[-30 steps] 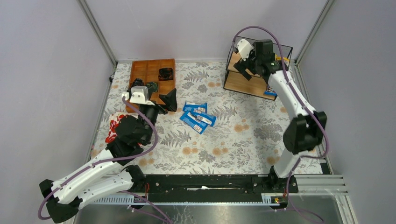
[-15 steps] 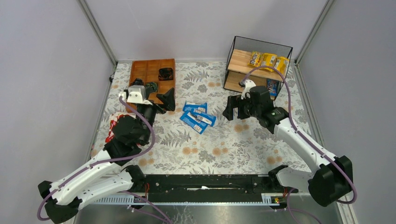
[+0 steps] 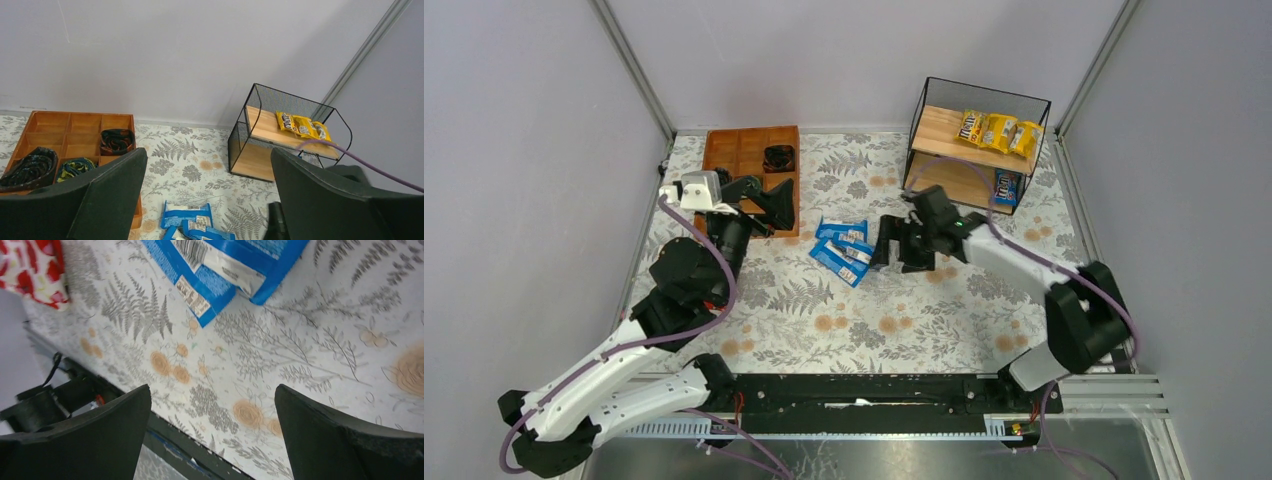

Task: Place and organize the candy bags onto the shelf

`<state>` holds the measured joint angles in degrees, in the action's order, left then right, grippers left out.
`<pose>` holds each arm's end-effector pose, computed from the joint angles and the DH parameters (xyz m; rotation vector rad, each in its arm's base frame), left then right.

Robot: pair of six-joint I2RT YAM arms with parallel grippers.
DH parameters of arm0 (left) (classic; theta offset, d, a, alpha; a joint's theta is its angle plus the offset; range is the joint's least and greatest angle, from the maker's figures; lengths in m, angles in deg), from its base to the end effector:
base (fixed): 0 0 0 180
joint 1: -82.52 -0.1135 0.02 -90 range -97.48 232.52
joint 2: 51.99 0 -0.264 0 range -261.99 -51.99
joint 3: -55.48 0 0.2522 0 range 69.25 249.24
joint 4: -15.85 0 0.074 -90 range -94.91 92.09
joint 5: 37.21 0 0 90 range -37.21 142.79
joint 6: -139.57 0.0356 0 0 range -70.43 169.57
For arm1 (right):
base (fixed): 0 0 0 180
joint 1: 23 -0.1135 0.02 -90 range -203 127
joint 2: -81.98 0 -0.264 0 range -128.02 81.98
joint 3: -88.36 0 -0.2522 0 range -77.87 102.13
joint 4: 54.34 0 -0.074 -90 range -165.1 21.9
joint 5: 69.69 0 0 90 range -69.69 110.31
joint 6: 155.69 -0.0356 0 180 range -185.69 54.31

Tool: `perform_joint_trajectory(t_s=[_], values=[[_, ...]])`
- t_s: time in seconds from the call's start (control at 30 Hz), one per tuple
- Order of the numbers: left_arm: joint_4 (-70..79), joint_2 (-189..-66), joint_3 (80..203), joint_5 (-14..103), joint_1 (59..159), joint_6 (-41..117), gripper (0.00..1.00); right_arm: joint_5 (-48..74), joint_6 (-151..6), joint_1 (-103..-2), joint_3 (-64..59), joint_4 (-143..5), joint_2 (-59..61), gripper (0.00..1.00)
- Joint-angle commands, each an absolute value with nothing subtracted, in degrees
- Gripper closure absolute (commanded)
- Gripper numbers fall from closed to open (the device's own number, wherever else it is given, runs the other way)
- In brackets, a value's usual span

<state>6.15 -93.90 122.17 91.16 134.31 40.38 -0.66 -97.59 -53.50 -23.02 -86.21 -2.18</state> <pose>0.1107 -0.1049 0.4221 -0.0752 1.3780 -0.4553 0.2595 0.1677 0.2296 -0.1520 2.5391 0.9139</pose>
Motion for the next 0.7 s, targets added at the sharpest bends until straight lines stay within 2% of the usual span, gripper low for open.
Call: perform_joint_trajectory(t_s=[0.0,0.17,0.37,0.47,0.57,0.67], values=[[5.9,-93.4,125.1,91.0,134.5,40.1,0.01,12.0,-96.1,-61.8,-6.4,-95.5,-12.0,0.00],[7.4,-92.5,126.1,92.4,134.5,45.8,0.01,23.8,-96.2,-65.6,9.0,-106.9,-22.6,0.00],[13.4,-89.3,123.9,94.4,134.5,52.9,0.01,20.4,-98.5,-65.9,11.7,-101.5,-27.0,0.00],[14.9,-88.6,121.9,94.9,134.5,54.8,0.01,25.2,-96.7,-67.4,23.5,-111.0,-34.7,0.00],[16.1,-87.6,120.0,95.7,134.5,56.2,0.01,36.2,-96.7,-69.8,39.3,-124.2,-45.1,0.00],[17.3,-85.8,117.8,95.5,134.5,55.4,0.01,44.5,-98.8,-71.7,50.0,-132.1,-53.5,0.00]])
